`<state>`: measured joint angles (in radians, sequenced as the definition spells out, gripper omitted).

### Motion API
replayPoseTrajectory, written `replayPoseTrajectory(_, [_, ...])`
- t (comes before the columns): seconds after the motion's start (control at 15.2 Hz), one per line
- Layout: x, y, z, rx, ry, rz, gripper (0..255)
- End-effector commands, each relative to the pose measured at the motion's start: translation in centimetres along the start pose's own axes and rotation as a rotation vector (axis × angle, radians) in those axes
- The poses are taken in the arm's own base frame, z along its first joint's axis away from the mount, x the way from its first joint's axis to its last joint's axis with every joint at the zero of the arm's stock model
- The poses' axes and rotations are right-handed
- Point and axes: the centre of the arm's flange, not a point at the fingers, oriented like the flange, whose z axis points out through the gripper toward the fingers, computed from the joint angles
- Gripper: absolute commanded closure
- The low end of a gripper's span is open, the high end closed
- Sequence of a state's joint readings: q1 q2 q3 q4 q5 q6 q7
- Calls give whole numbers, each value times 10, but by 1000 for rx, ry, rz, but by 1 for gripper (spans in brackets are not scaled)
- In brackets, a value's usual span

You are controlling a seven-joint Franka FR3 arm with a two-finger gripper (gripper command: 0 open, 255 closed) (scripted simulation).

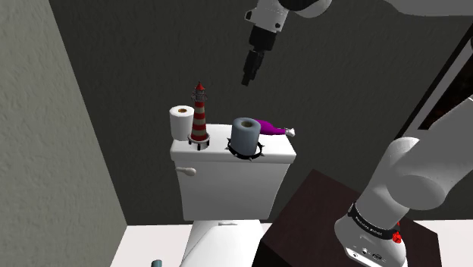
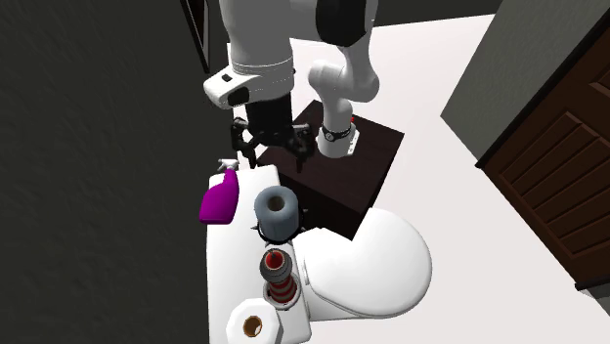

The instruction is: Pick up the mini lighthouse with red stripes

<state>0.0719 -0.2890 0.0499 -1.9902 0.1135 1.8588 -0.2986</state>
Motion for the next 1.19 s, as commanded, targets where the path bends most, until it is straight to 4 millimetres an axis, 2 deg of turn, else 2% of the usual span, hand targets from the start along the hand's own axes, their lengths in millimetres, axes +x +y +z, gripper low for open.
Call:
replayPoseTrajectory(0.0, [24,4,11,20,-6,-36,0])
replayPoseTrajectory(0.59, [132,-3,68,109,-35,-191,0])
replayPoseTrajectory(0.66, [138,-4,72,114,-37,-201,0])
replayPoseTrajectory(1.12, [132,-2,108,114,-37,-201,0])
